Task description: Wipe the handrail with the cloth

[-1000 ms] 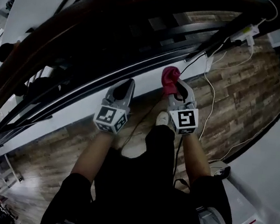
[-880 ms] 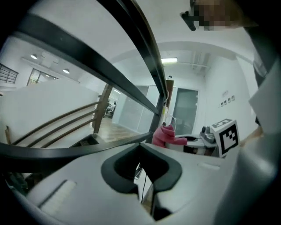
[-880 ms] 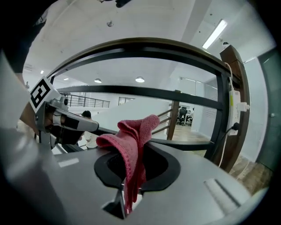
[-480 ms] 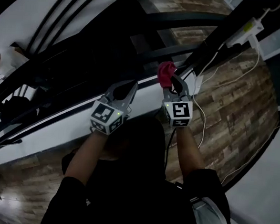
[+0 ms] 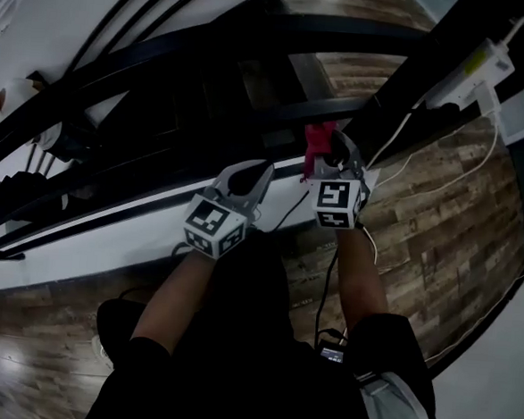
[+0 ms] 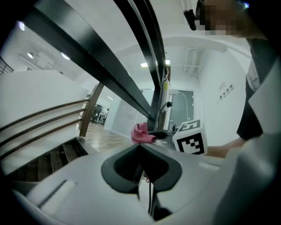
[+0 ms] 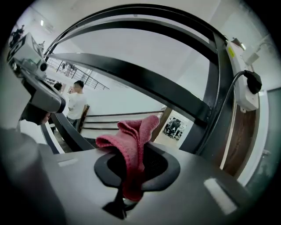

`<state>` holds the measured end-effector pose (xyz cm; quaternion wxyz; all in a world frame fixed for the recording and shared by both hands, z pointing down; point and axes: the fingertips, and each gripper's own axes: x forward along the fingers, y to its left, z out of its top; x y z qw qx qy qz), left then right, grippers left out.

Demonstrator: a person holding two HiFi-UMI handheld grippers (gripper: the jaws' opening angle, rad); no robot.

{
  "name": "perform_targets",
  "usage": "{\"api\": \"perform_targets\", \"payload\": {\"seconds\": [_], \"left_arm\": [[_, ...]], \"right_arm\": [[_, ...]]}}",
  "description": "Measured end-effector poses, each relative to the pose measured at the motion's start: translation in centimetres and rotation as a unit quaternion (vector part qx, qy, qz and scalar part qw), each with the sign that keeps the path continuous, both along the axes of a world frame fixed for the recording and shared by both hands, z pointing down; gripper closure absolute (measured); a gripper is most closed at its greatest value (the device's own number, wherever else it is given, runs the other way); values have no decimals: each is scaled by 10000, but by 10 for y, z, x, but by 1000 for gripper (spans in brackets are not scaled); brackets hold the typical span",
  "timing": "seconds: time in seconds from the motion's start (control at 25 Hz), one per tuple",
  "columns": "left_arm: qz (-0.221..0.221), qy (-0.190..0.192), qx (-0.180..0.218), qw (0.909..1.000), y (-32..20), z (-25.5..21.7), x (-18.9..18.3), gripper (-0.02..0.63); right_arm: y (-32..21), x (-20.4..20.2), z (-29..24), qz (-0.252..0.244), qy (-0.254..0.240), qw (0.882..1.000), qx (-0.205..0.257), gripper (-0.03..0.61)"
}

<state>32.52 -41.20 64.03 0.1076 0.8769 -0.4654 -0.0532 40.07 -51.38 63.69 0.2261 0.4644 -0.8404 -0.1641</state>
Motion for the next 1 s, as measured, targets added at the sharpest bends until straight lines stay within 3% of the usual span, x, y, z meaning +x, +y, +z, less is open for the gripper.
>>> {"api": "perform_targets", "payload": {"seconds": [0.12, 0.28, 0.36, 0.48, 0.72, 1.0], "left_arm": [[-28, 32, -73, 10000, -7, 3, 7, 615], [-45, -115, -183, 9998, -11, 11, 14, 615], [-35, -142, -243, 9996, -12, 15, 16, 615], [-48, -155, -332, 9993, -13, 19, 18, 615], [-56, -303, -416, 9987, -11, 23, 16, 614], [-214, -329, -425, 9983, 1, 27, 2, 615]], "right_arm": [[-8, 10, 3, 219, 348, 9990, 173, 532], [-10, 19, 15, 413, 1168, 9914, 410, 532], [-14, 23, 25, 508, 1303, 9894, 378, 532], [-22, 29, 34, 698, 1143, 9909, 102, 534], [-22, 29, 34, 986, 336, 9925, -637, 536], [-18, 14, 34, 597, -267, 9902, -1233, 535]]}}
